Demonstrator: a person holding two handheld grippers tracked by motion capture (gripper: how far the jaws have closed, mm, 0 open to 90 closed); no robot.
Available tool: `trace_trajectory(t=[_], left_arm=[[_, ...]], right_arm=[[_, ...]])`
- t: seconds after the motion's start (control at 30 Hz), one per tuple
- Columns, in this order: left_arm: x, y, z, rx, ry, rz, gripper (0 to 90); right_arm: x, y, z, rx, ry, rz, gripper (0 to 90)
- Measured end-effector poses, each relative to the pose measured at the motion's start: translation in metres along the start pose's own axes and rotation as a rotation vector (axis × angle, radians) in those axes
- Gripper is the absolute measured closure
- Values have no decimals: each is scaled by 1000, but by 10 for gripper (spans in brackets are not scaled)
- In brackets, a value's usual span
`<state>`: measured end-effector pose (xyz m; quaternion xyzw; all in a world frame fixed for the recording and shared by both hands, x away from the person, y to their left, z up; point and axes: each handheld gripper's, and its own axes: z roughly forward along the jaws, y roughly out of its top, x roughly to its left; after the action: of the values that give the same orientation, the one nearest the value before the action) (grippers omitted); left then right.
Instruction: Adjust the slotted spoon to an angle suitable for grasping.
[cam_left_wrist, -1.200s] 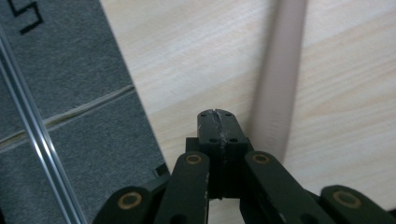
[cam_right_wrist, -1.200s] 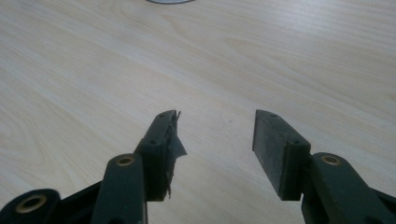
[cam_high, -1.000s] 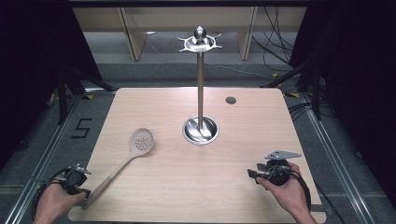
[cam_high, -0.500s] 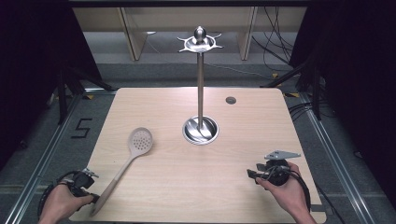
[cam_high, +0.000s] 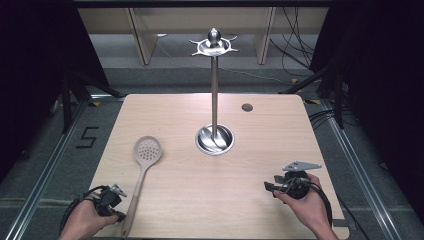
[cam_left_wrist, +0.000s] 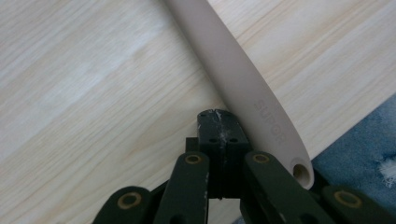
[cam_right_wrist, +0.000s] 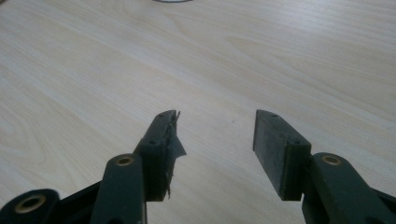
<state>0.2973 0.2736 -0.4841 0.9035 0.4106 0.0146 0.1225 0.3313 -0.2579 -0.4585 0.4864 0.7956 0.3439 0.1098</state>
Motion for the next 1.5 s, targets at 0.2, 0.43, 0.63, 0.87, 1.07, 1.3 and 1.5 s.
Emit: trace_trajectory(t=[0.2,0.43,0.63,0.87,1.07,1.3,1.5], left_arm=[[-14,10,1,3,-8,53,892],[-27,25,4,8,-23,116,892],[-41,41,9,-8,-27,178,891],[-60,69,15,-5,-8,320,886],[-74,94,23,-25,-7,387,872],[-81,123,30,-29,-11,445,857],[-84,144,36,-67,-14,475,838]], right_arm=[[-1,0,2,0,9,-8,502],[0,0,1,16,22,3,503],[-1,0,1,1,21,-21,503],[0,0,1,10,21,-9,502],[0,0,0,22,29,8,502],[0,0,0,6,5,5,502],[-1,0,0,3,5,-3,502]])
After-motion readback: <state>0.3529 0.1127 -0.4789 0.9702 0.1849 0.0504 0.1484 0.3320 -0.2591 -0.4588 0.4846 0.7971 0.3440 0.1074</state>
